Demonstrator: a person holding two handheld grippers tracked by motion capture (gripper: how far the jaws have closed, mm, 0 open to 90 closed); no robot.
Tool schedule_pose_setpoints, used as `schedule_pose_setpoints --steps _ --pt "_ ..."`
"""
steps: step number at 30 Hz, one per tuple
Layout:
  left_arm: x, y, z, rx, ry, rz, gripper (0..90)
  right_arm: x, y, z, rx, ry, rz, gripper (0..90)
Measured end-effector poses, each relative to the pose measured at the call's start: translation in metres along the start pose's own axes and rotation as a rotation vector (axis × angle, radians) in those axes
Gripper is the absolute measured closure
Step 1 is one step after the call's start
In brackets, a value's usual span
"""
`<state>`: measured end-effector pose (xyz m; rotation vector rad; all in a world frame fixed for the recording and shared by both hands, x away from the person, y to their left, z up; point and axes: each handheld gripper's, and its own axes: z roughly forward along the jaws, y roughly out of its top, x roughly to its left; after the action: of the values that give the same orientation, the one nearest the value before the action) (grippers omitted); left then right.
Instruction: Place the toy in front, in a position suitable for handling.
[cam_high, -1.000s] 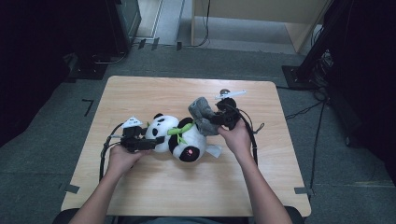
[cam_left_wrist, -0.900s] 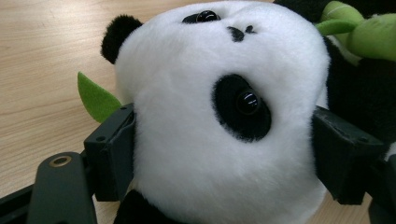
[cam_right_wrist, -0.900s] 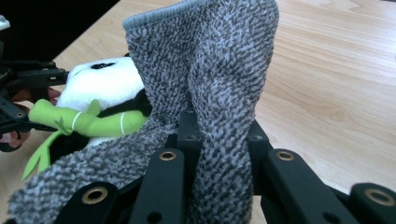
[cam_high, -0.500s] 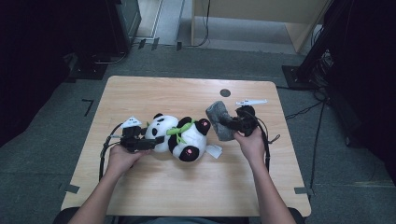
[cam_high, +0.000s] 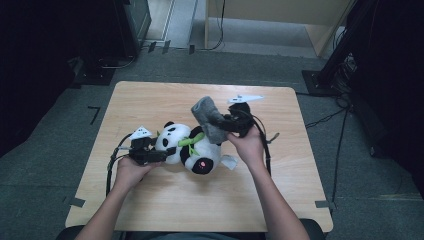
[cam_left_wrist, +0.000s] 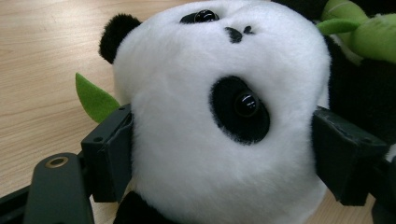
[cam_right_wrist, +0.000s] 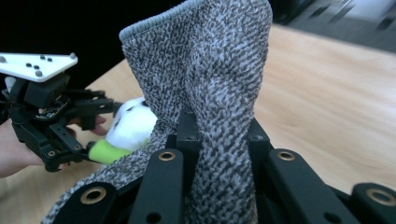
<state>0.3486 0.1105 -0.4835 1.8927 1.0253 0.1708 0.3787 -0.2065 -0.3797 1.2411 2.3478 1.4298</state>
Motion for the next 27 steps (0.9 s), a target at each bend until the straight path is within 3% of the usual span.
schedule_pose_setpoints --steps 3,4,6,7,8,10,19,27 --pt "0.0 0.0 0.0 0.0 -0.001 0.0 17.8 0.011 0.005 0.023 0.053 0.03 -0.011 75.6" --pt "0.0 0.0 0.0 0.0 -0.001 0.0 17.8 0.011 0.005 0.023 0.053 0.03 -0.011 75.6" --pt "0.0 0.0 0.0 -0.002 -0.002 -0.003 17.7 0.019 0.006 0.043 0.11 0.037 -0.037 74.8" --pt "0.001 0.0 0.0 0.001 -0.002 0.0 17.7 0.019 0.006 0.043 0.11 0.037 -0.037 74.8" --pt "0.001 0.0 0.0 0.002 -0.002 0.0 17.7 0.02 0.004 0.055 0.154 0.023 -0.042 73.3" --pt "0.001 0.0 0.0 0.005 -0.002 0.001 17.5 0.019 0.002 0.062 0.181 -0.003 -0.048 72.1" --pt "0.0 0.002 0.001 0.012 0.006 -0.004 17.4 0.01 0.002 0.054 0.2 -0.029 -0.042 74.1" --pt "0.001 0.003 0.001 0.014 0.005 -0.013 17.4 -0.005 0.001 0.028 0.186 -0.066 -0.021 74.6"
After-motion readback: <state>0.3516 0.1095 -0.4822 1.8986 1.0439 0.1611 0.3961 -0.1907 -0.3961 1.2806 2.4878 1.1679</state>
